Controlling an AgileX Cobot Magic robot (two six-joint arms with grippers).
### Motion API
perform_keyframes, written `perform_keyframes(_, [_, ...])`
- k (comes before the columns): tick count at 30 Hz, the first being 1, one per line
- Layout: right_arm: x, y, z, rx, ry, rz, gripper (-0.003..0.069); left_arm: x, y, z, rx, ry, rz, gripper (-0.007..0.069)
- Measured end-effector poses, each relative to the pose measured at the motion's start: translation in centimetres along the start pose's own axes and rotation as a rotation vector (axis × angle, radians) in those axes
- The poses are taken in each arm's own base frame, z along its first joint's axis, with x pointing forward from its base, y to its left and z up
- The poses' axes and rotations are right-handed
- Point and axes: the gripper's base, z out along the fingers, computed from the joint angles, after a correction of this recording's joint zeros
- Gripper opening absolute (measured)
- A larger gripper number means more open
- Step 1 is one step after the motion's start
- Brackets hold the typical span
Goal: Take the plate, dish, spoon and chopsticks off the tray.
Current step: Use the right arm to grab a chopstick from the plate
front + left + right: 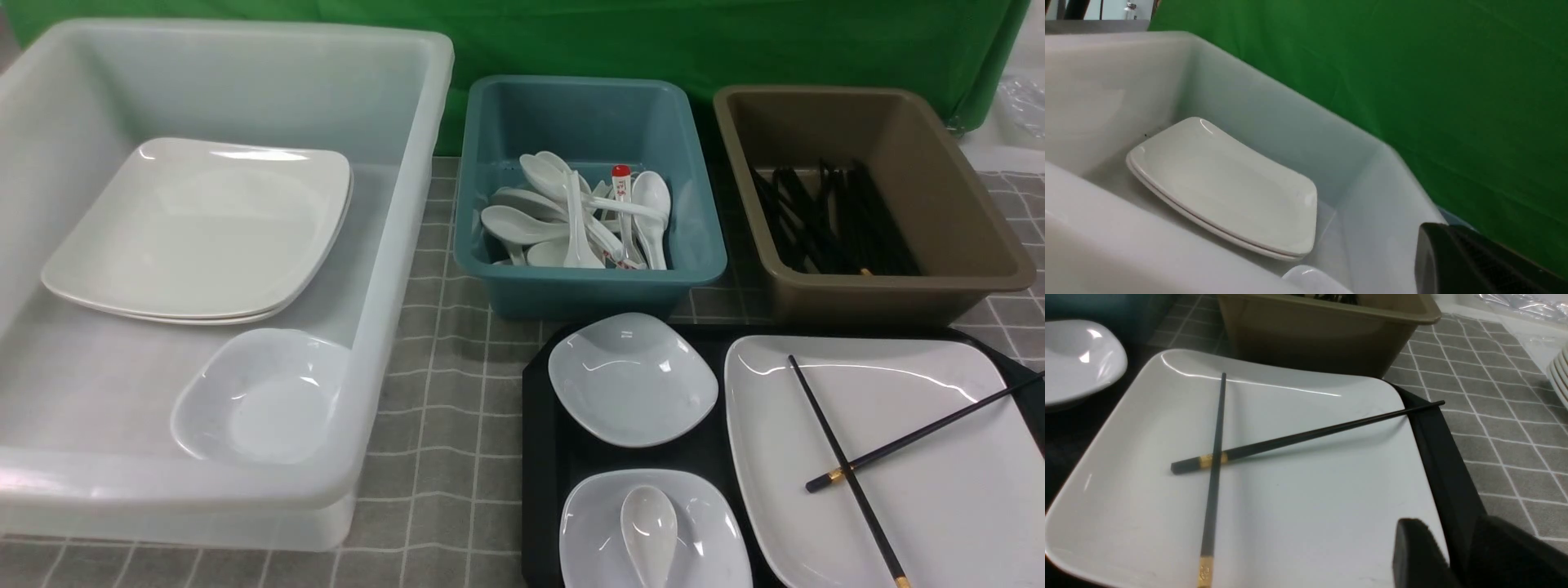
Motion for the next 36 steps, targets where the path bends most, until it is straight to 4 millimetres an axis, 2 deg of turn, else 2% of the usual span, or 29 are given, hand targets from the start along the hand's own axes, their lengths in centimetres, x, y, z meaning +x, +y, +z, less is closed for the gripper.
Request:
perform_keyframes(4, [-0.7,0.3,0.0,-0.032,-0.072,0.126,0.0238,-0.6,-0.1,0.0,0.009,-0.064,-0.034,0.0003])
perform_keyframes(5, [-0.9,0.3,-0.1,-0.046,-0.096,0.200,0.0238,-0.7,-0.1,0.0,0.012,-0.080,-0.040,0.0003])
perform_keyframes(7, [-2.1,0.4,-0.3,-0.105,-0.217,0.535,0.0238,-1.3,-0.2,-0.1,0.022,-0.143,-0.056,0.0003])
perform_keyframes(8, [-2.2,0.4,-0.3,-0.112,-0.226,0.570,0.0238,-1.4,-0.2,-0.1,0.024,-0.155,-0.057,0.0003])
perform_keyframes(9, [-2.9,0.2,-0.5,-0.139,-0.298,0.745,0.0238,-1.8,-0.2,-0.2,0.032,-0.199,-0.060,0.0003])
perform_keyframes(11, [-3.4,-0.1,-0.7,-0.160,-0.362,0.862,0.0238,-2.7,-0.3,-0.4,0.050,-0.304,-0.073,0.0003])
perform_keyframes(13, [-3.7,-0.2,-0.8,-0.169,-0.398,0.907,0.0238,-3.6,-0.5,-0.7,0.072,-0.401,-0.096,0.0003])
perform_keyframes(15, [-4.1,-0.4,-1.0,-0.176,-0.450,0.942,0.0238,-5.3,-1.1,-1.4,0.126,-0.544,-0.138,0.0003])
perform_keyframes(17, [-4.4,-0.6,-1.1,-0.184,-0.496,0.971,0.0238,-7.2,-2.3,-1.9,0.180,-0.590,-0.144,0.0003])
perform_keyframes(20, [-5.7,-1.2,-2.0,-0.216,-0.660,0.998,0.0207,-11.6,-5.9,-3.3,0.262,-0.566,-0.078,0.0003])
perform_keyframes(21, [-6.4,-1.1,-2.4,-0.226,-0.672,0.972,0.0181,-13.0,-7.0,-3.6,0.267,-0.530,-0.051,0.0003])
perform_keyframes(23, [-7.6,-1.0,-2.9,-0.237,-0.658,0.914,0.0136,-14.0,-7.8,-3.4,0.258,-0.481,-0.031,0.0003])
perform_keyframes(24, [-10.0,-0.9,-3.8,-0.239,-0.595,0.794,0.0065,-15.7,-9.3,-2.8,0.214,-0.342,0.020,0.0003])
perform_keyframes(25, [-10.7,-1.0,-4.1,-0.239,-0.583,0.785,0.0060,-16.2,-9.6,-2.6,0.209,-0.325,0.027,0.0003])
perform_keyframes(27, [-14.2,-1.3,-4.7,-0.213,-0.430,0.669,0.0036,-17.1,-10.6,-0.4,0.113,-0.066,0.131,0.0003])
perform_keyframes(28, [-14.5,-1.3,-4.7,-0.204,-0.414,0.659,0.0034,-16.8,-10.6,-0.3,0.105,-0.040,0.141,0.0003])
perform_keyframes(29, [-16.4,-1.4,-4.6,-0.189,-0.287,0.566,0.0030,-16.4,-10.8,1.9,0.031,0.223,0.234,0.0003])
perform_keyframes(30, [-17.6,-1.3,-4.3,-0.189,-0.182,0.490,0.0029,-15.9,-10.7,3.0,-0.001,0.367,0.264,0.0003])
perform_keyframes(31, [-19.1,-0.8,-3.5,-0.204,0.004,0.364,0.0029,-14.9,-10.5,4.6,-0.031,0.553,0.300,0.0003])
perform_keyframes(33, [-20.1,-0.2,-2.7,-0.231,0.194,0.259,0.0027,-13.8,-10.1,6.0,-0.045,0.716,0.336,0.0003])
perform_keyframes(36, [-20.7,2.1,0.5,-0.264,0.485,0.073,0.0020,-11.5,-9.1,8.7,-0.051,0.953,0.389,0.0003])
